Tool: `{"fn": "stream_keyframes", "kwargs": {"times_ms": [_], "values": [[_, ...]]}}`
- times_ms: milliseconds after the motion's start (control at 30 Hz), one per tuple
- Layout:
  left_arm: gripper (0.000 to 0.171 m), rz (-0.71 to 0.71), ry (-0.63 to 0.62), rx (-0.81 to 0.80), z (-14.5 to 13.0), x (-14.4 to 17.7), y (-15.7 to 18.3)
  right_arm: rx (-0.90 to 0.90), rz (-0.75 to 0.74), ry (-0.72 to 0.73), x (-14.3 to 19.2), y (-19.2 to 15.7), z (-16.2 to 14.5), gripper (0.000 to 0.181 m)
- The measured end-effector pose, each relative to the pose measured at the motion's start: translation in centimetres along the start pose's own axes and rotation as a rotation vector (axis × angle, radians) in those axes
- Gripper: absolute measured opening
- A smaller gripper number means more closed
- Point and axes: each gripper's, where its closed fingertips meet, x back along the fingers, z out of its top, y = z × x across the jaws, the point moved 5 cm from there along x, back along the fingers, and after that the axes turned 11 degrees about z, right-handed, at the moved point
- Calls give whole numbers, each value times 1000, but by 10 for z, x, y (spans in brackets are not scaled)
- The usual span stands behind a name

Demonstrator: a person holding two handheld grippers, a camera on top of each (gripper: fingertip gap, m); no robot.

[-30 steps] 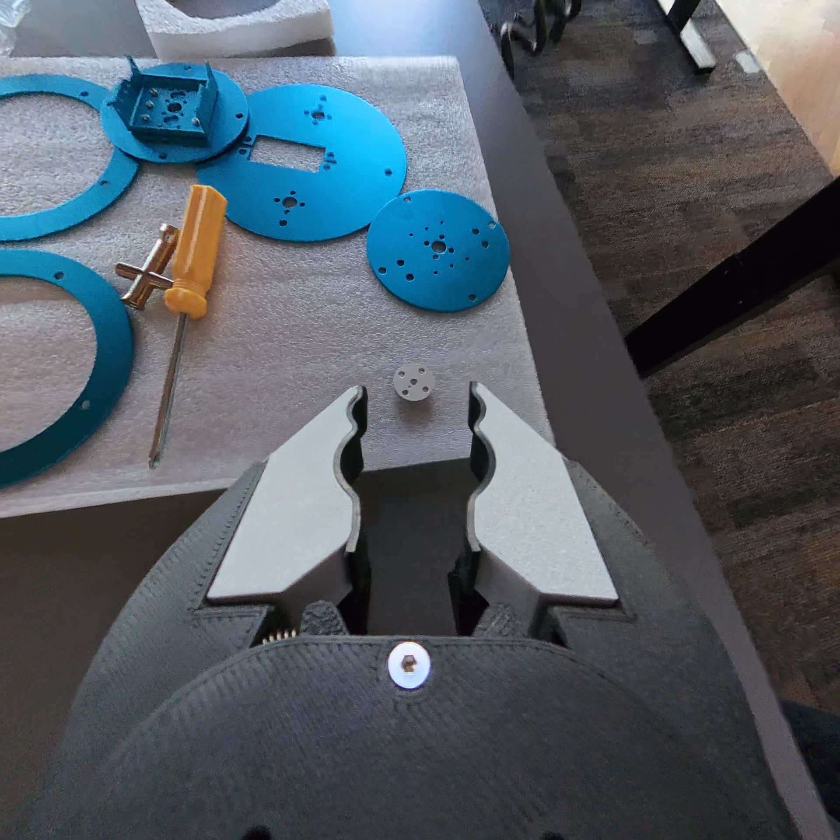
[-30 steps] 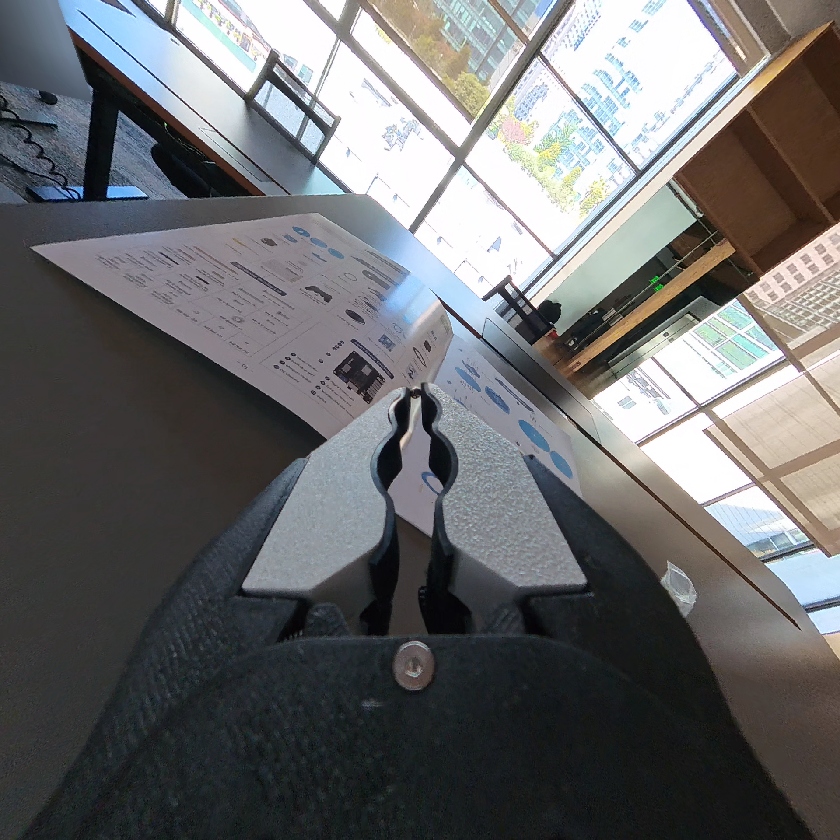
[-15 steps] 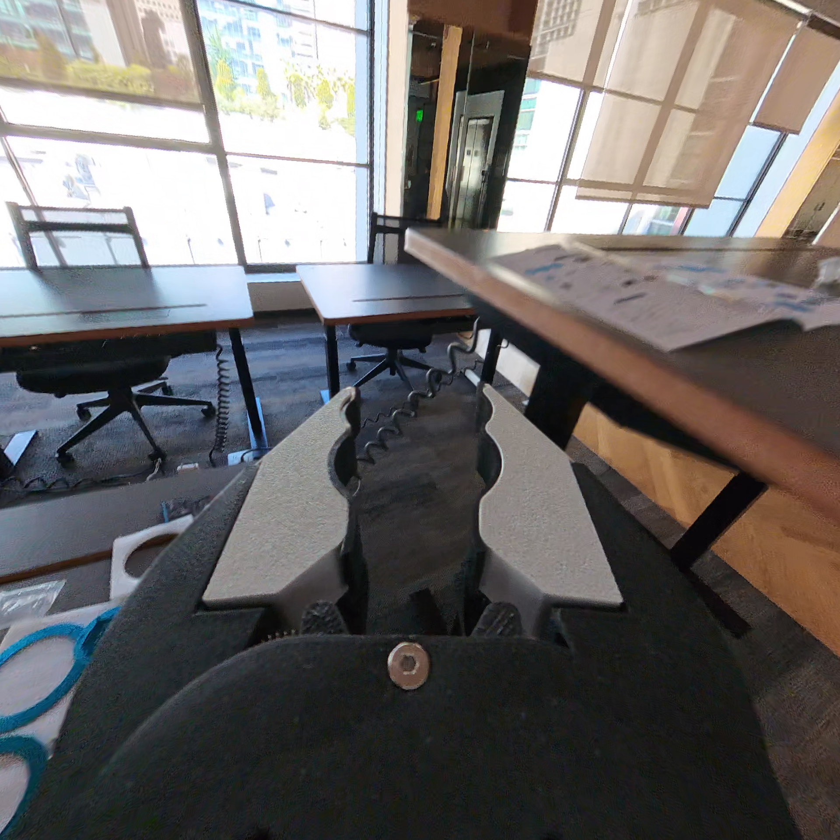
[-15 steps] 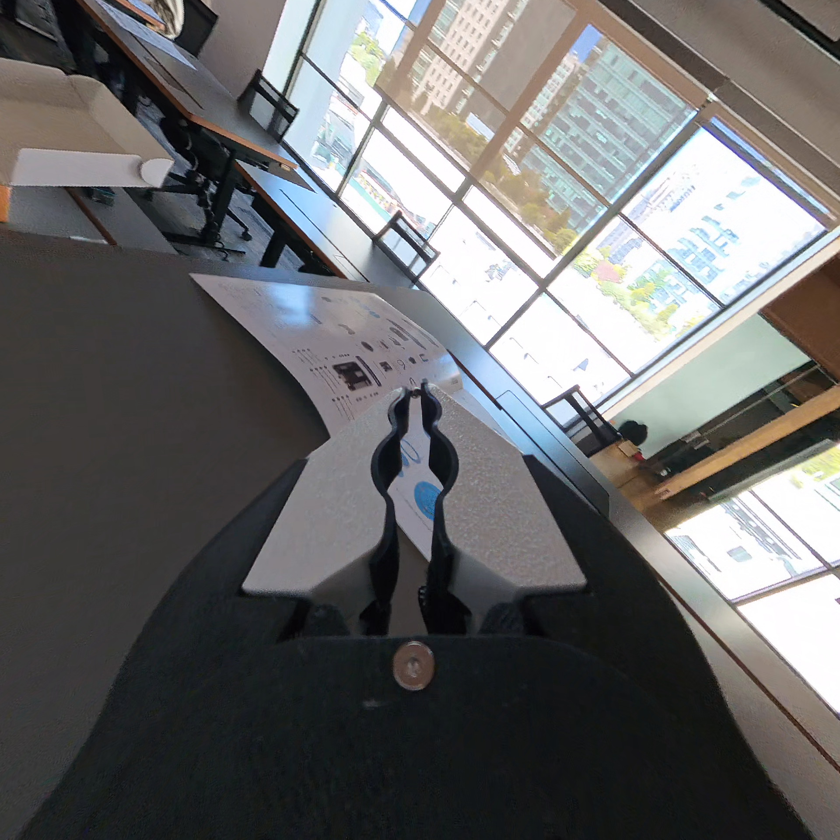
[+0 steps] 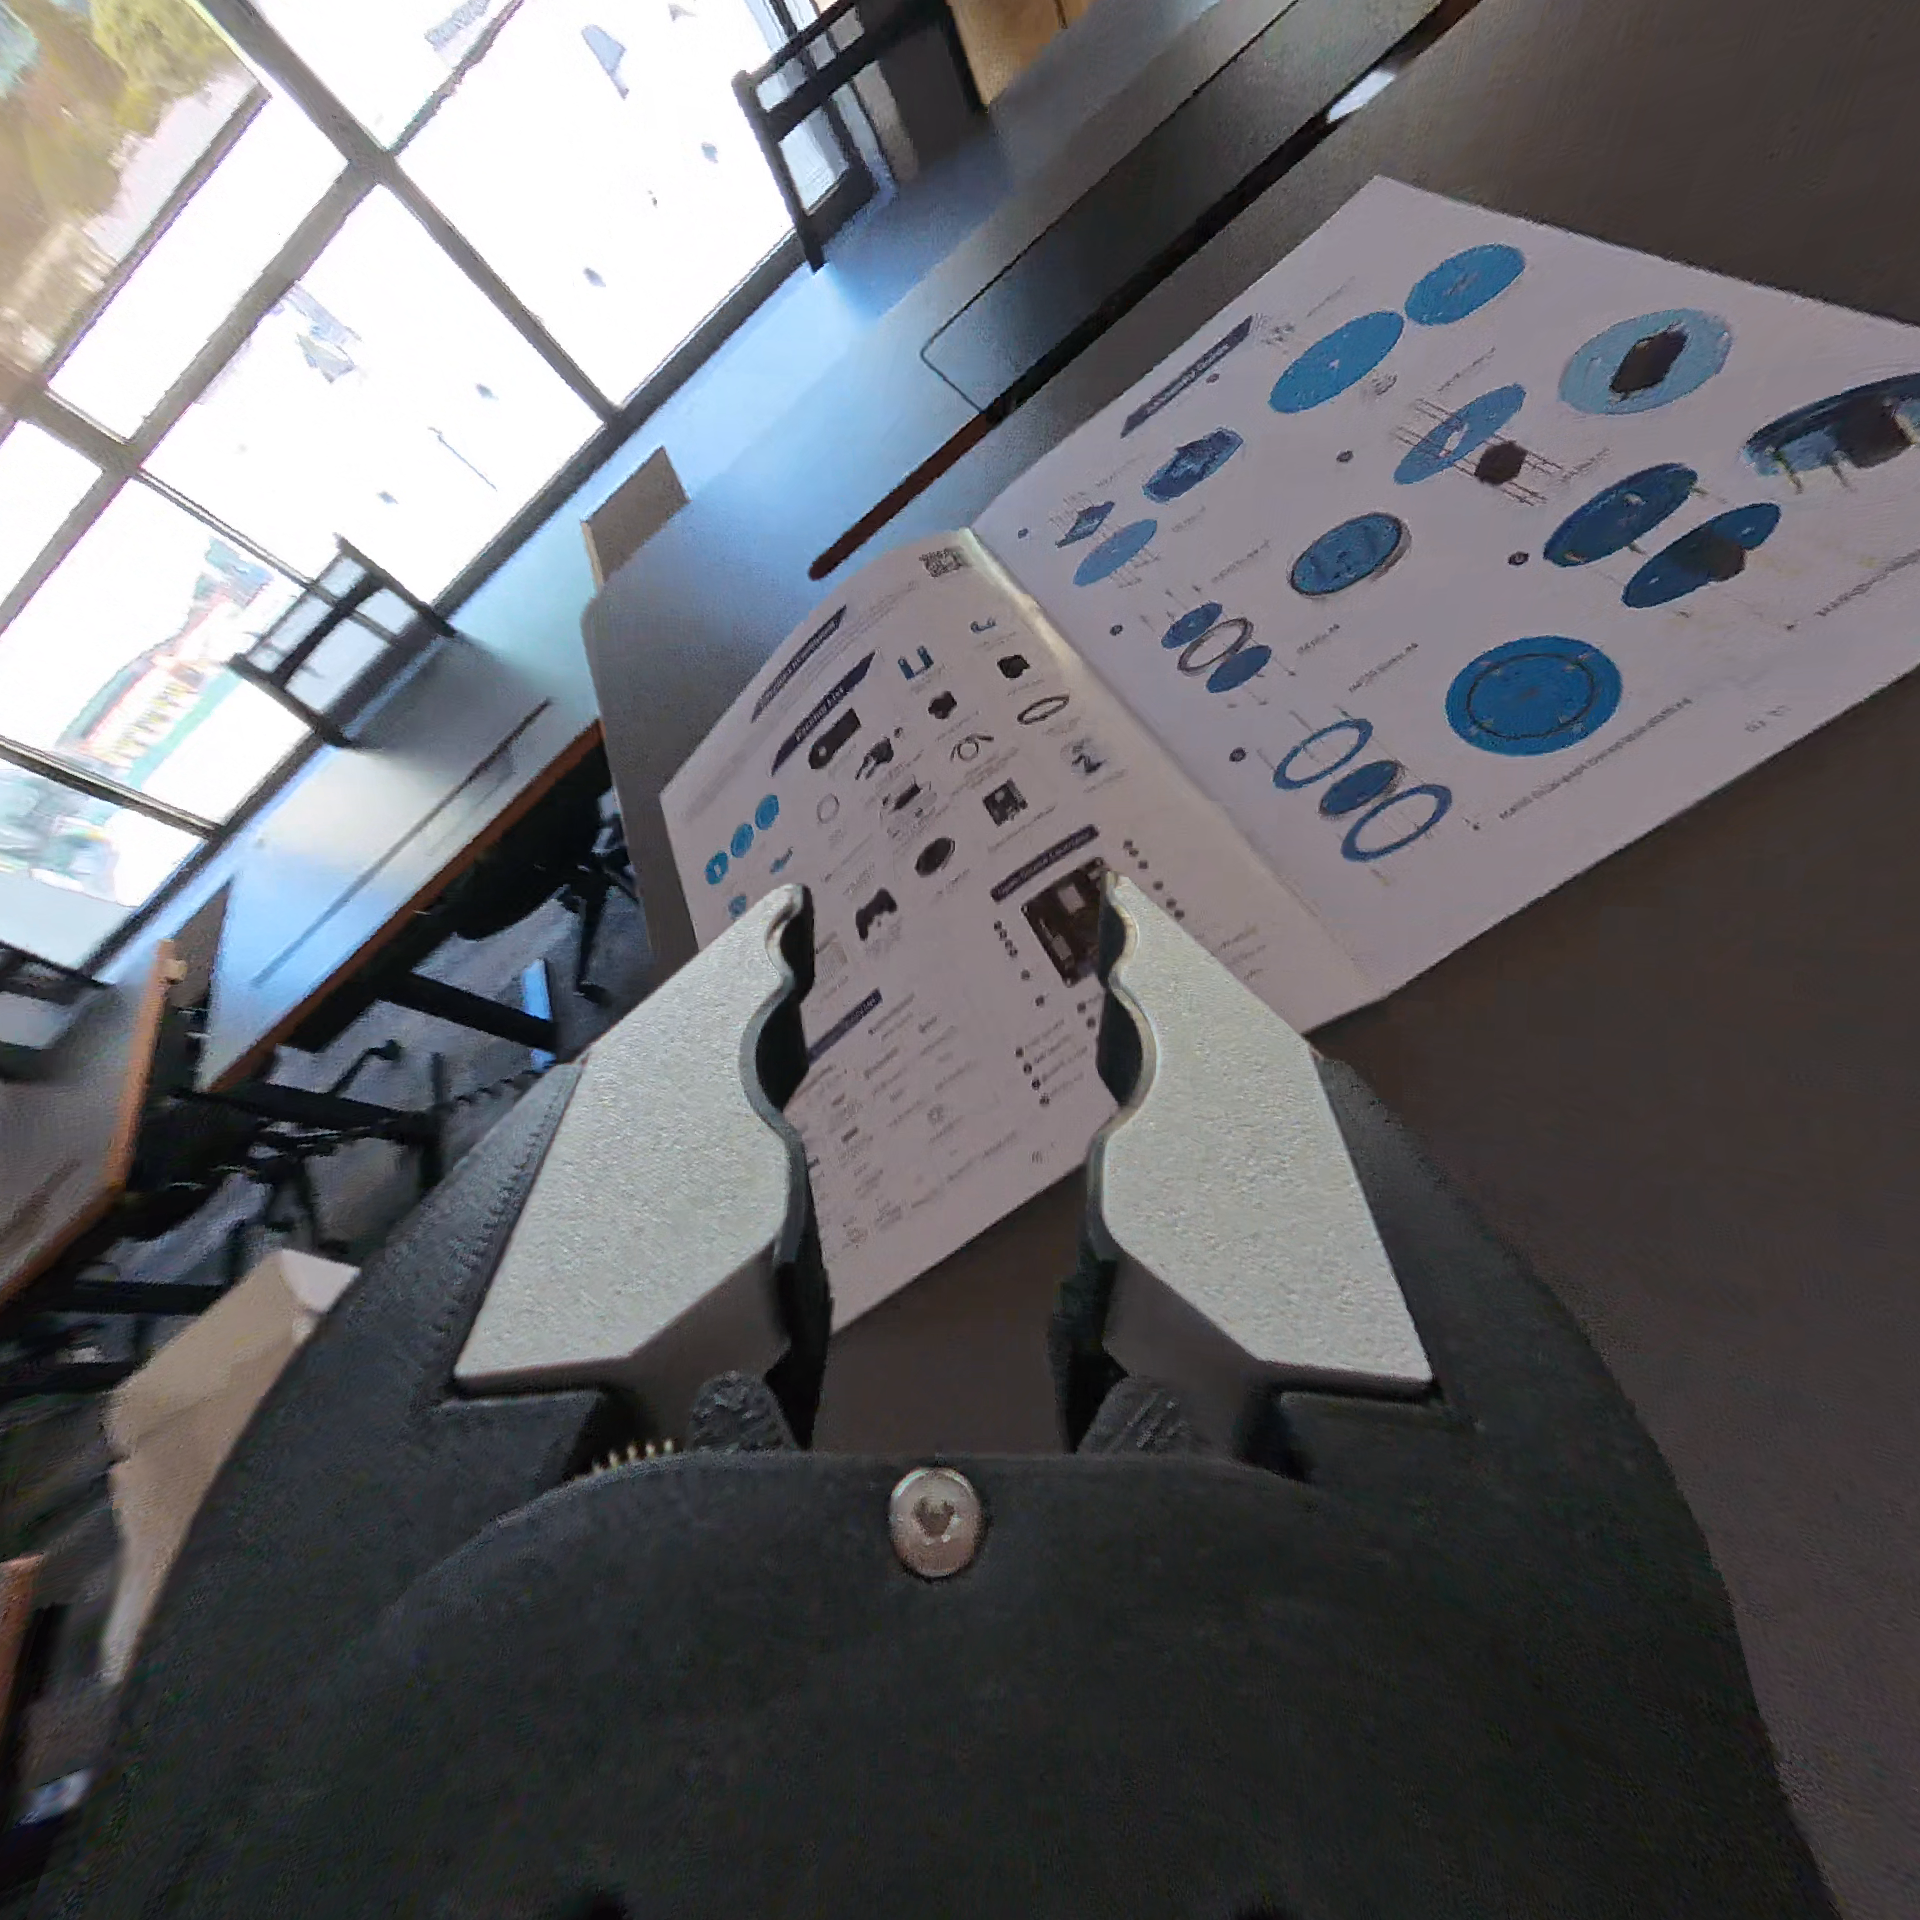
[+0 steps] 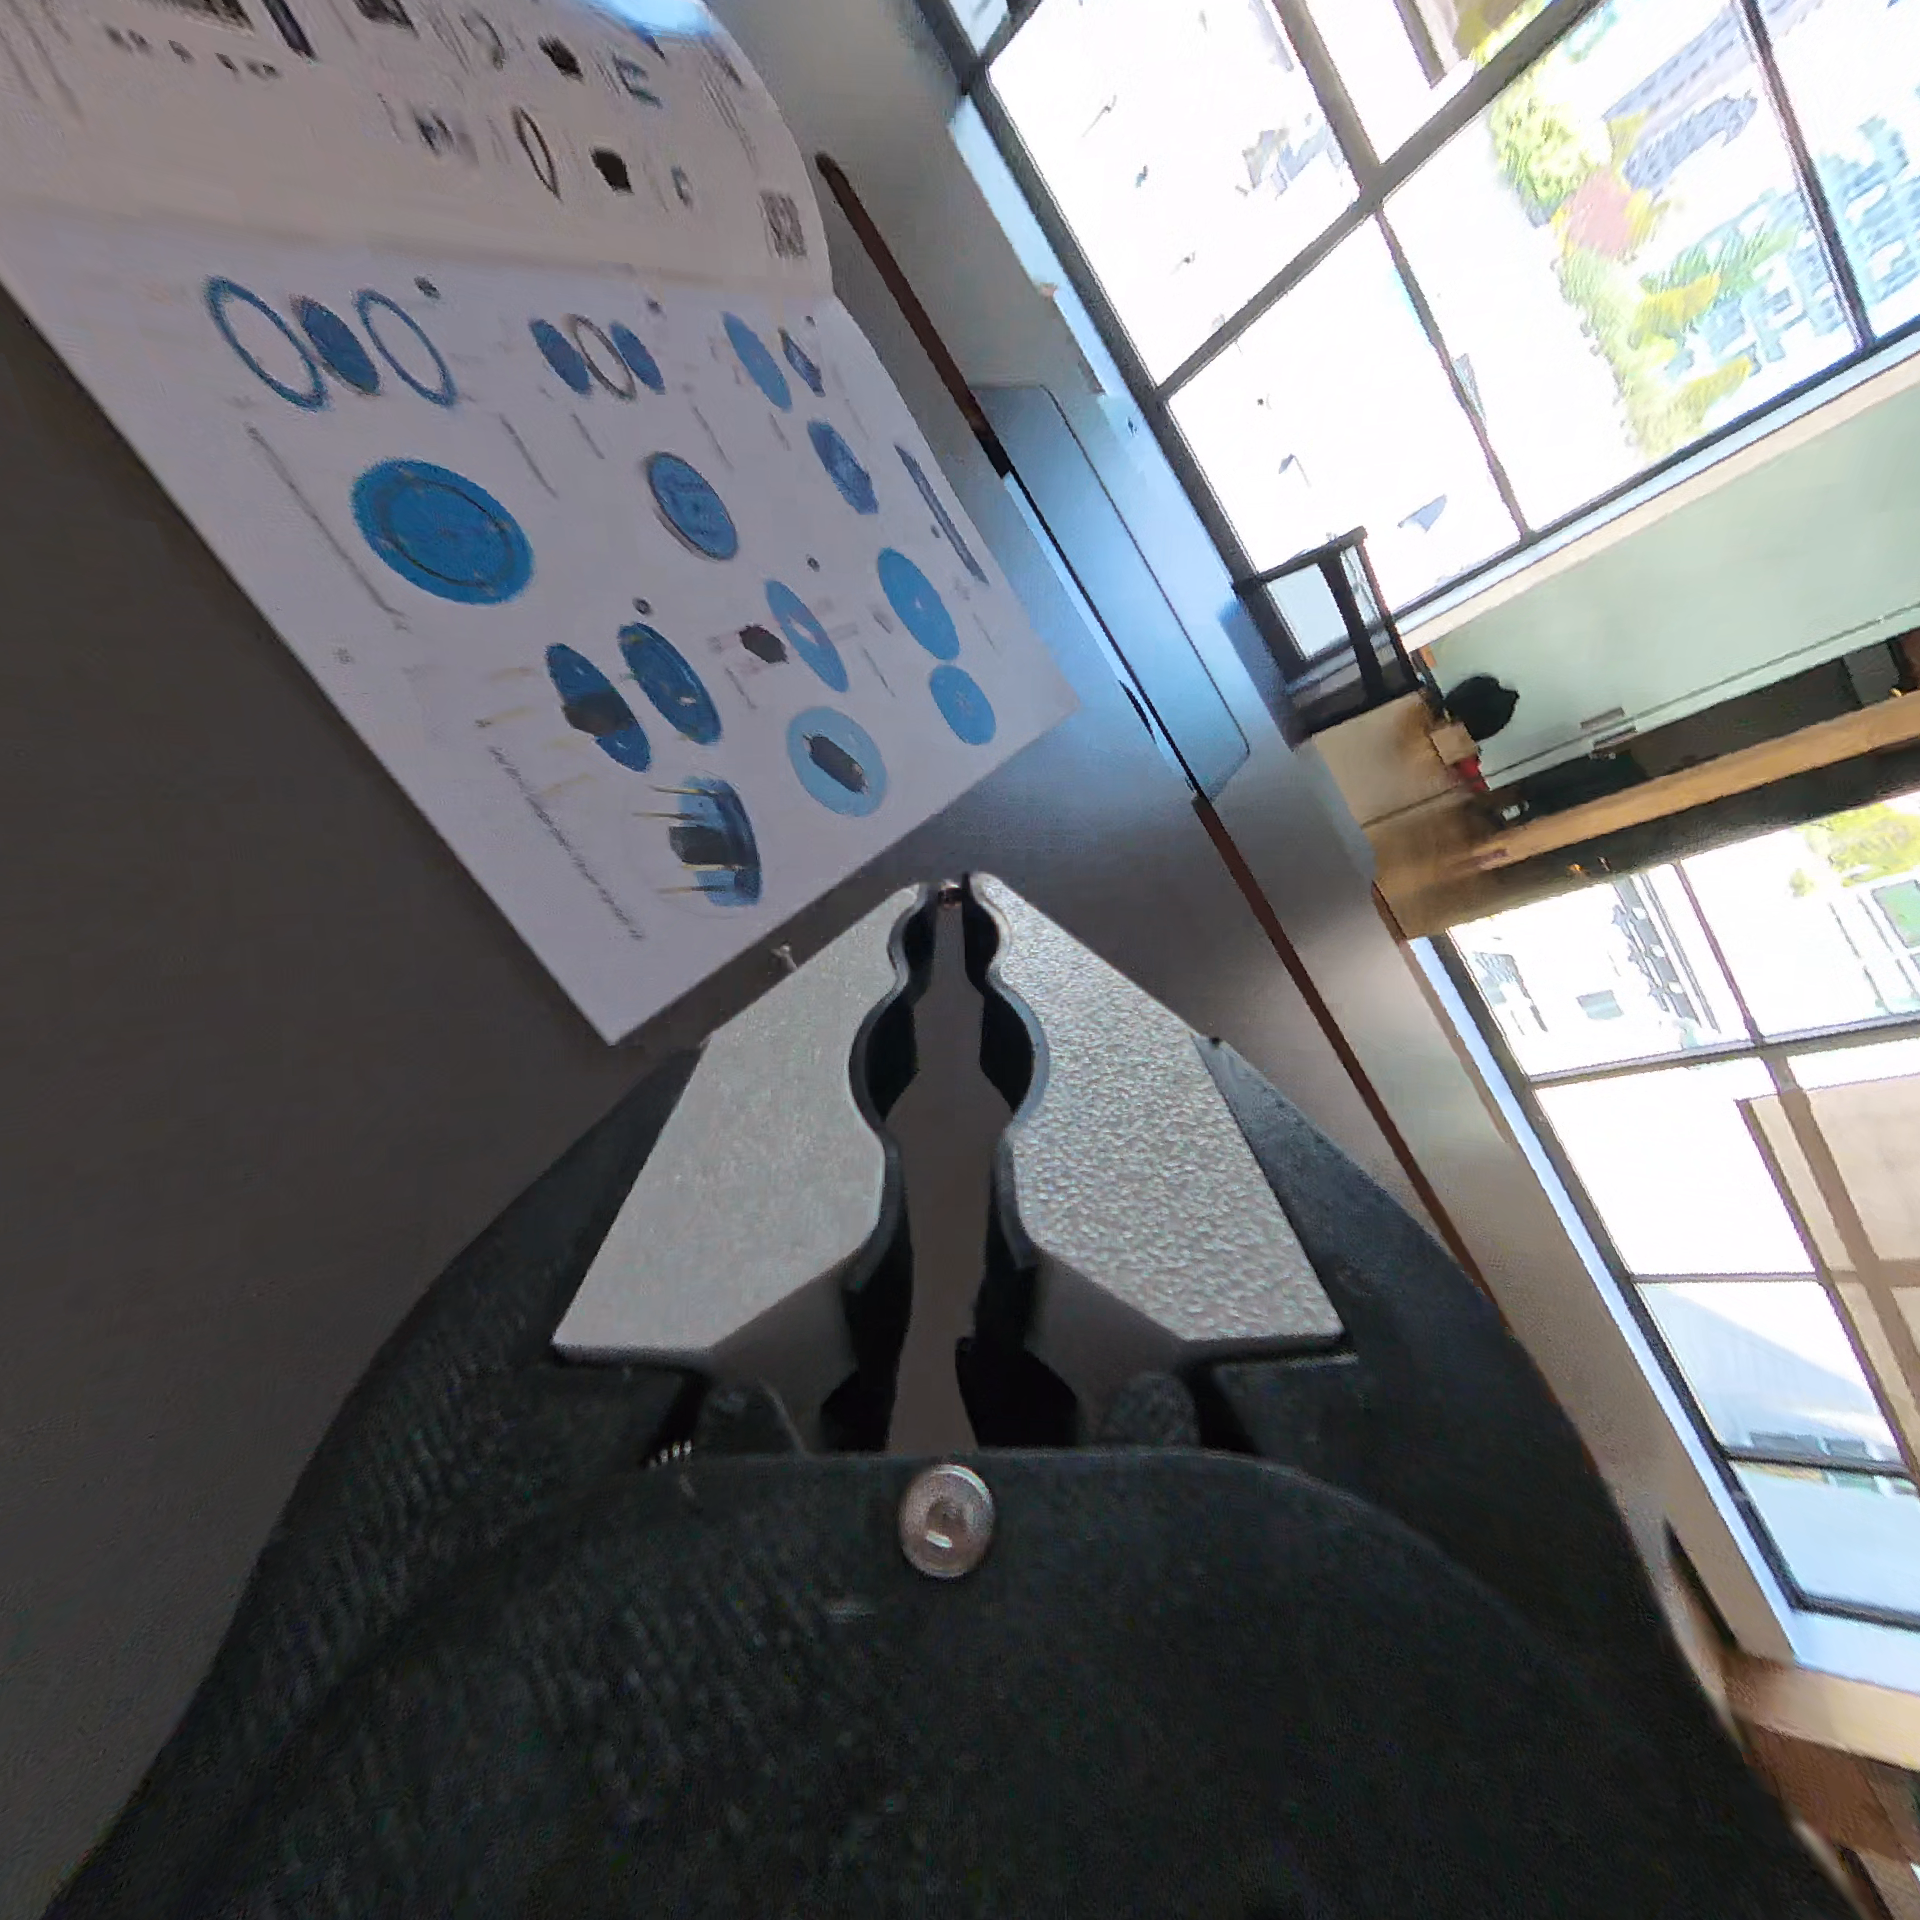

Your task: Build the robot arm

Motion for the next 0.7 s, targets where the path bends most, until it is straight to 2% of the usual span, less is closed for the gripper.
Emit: {"fn": "stream_keyframes", "kwargs": {"times_ms": [100, 200, 600, 700], "values": [[51, 76, 13, -99, 27, -9, 24, 9, -24, -63, -11, 12, -4, 4], [52, 77, 17, -124, 41, -12, 45, -9, -3, -59, -15, 15, -8, 4], [52, 64, -14, -97, 40, -26, 61, 3, 5, -88, -20, 25, -22, 4], [51, 24, 10, -60, 38, -32, 62, -21, 38, -52, -21, 22, -23, 4]]}}
